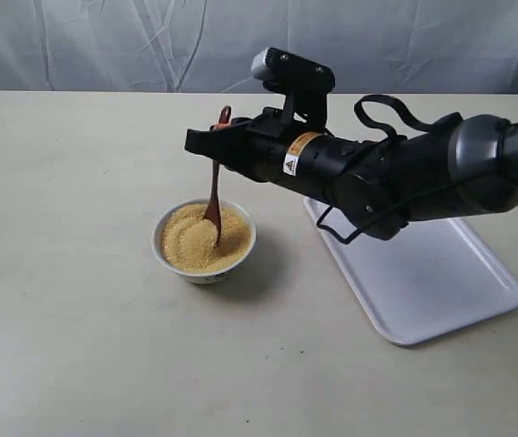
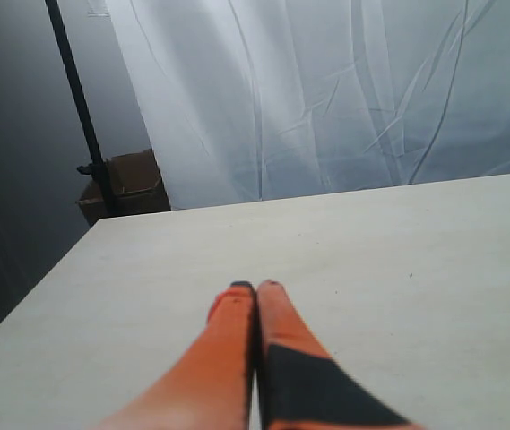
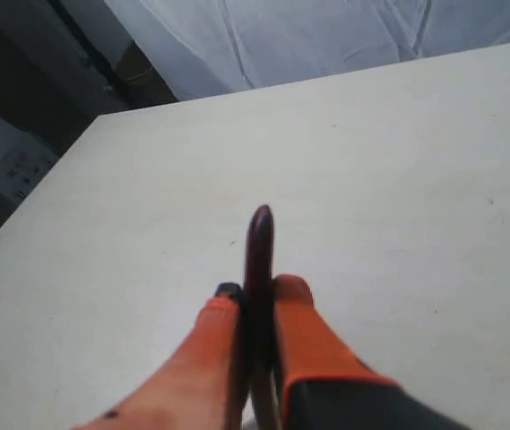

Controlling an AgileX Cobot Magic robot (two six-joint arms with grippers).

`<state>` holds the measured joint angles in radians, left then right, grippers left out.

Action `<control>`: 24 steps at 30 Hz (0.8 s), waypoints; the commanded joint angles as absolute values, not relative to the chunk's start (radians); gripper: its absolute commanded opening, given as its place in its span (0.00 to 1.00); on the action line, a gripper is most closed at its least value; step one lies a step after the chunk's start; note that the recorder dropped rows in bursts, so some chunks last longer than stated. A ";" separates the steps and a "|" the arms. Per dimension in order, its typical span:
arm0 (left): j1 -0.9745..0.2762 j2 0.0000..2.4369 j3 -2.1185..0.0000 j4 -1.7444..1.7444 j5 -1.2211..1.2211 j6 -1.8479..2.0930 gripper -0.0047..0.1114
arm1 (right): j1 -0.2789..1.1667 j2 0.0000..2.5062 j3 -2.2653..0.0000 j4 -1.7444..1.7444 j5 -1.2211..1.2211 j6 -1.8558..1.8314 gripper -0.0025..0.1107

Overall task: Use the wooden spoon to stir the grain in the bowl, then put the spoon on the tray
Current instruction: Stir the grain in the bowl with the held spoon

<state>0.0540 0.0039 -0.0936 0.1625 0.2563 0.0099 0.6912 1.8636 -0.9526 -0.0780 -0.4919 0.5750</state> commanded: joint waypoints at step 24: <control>0.048 0.000 -0.090 0.161 0.251 0.008 0.04 | 0.732 1.882 -0.952 -0.228 -0.503 0.504 0.02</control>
